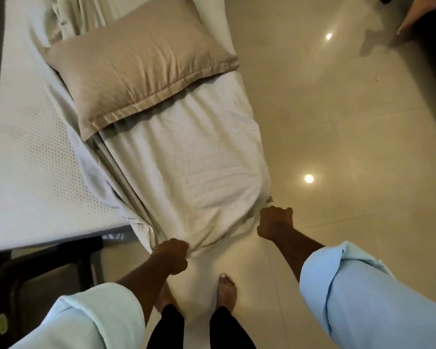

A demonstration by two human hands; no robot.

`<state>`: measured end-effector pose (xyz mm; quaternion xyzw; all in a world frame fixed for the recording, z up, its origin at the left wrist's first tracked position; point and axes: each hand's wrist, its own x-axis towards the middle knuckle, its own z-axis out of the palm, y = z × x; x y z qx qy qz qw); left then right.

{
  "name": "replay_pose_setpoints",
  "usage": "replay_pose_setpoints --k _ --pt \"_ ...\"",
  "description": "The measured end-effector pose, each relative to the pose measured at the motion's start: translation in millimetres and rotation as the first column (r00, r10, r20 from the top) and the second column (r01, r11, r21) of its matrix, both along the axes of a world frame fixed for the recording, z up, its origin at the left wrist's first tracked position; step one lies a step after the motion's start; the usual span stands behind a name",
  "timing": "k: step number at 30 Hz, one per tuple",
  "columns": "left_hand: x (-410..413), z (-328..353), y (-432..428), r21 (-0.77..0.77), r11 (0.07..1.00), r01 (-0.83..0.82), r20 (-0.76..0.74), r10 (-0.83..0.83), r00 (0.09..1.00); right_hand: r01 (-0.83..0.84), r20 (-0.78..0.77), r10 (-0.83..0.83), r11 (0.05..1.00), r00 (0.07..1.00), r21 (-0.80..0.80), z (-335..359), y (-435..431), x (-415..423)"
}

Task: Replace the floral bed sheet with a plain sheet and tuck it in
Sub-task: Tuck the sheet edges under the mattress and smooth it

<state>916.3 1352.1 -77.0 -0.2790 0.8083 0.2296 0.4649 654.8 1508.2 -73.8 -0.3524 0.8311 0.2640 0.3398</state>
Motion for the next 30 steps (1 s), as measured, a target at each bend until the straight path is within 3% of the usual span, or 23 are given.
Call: replay_pose_setpoints --k 3,9,26,30 --pt "-10 2 -7 -0.063 0.997 0.045 -0.038 -0.047 0.998 0.002 0.064 0.012 0.978 0.998 -0.211 2 -26 3" --pt "-27 21 -52 -0.14 0.987 -0.073 -0.178 0.048 0.983 -0.037 0.131 0.089 0.935 0.987 -0.354 16 -80 14" --pt "81 76 -176 -0.057 0.897 -0.439 -0.35 0.394 0.85 0.038 0.283 0.098 0.898 0.954 -0.439 58 -227 136" --pt "119 84 -218 -0.135 0.913 -0.384 -0.317 0.328 0.89 -0.012 0.347 0.204 0.876 0.915 -0.483 68 -273 169"
